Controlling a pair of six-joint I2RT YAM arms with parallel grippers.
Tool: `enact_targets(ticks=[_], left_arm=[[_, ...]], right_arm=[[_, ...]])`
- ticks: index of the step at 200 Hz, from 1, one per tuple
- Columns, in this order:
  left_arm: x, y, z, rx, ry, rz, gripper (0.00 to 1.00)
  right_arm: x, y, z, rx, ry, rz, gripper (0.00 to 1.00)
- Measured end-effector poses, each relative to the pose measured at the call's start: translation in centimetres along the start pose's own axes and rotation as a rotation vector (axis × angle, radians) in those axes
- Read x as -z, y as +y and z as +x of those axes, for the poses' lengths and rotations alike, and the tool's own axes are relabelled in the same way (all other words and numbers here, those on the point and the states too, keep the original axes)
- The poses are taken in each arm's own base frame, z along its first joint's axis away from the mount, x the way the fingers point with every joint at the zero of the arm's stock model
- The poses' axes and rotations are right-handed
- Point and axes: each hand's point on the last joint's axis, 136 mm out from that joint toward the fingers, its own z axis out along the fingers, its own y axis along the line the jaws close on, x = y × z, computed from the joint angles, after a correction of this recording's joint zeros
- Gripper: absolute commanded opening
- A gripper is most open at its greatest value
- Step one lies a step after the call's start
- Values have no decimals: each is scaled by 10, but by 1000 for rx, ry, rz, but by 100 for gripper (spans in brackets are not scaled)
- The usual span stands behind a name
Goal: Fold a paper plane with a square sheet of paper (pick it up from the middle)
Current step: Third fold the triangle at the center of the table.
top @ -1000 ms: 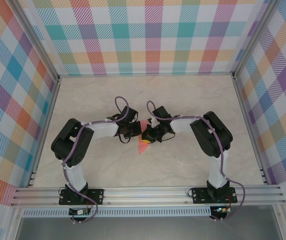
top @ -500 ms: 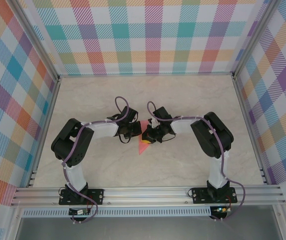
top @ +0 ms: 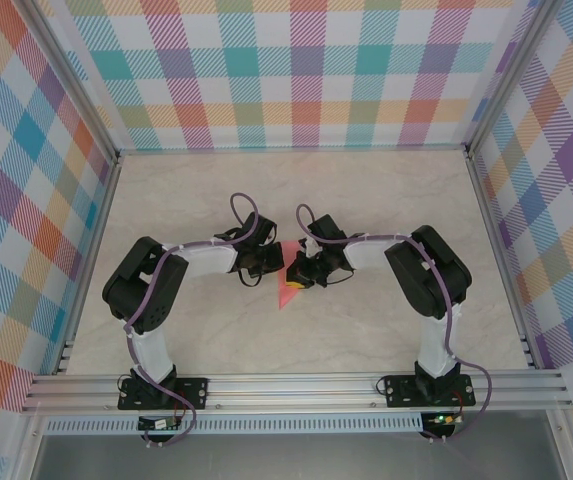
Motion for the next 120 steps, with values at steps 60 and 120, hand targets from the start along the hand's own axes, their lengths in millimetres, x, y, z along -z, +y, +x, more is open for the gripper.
enact_targets(ticks=[60,120], left_arm=[[0,0,0,0,2,2,0],[0,0,1,0,3,2,0]], right_arm=[[0,2,-1,-9,-3,-7,6],[-1,2,-2,-10,-4,-11,6]])
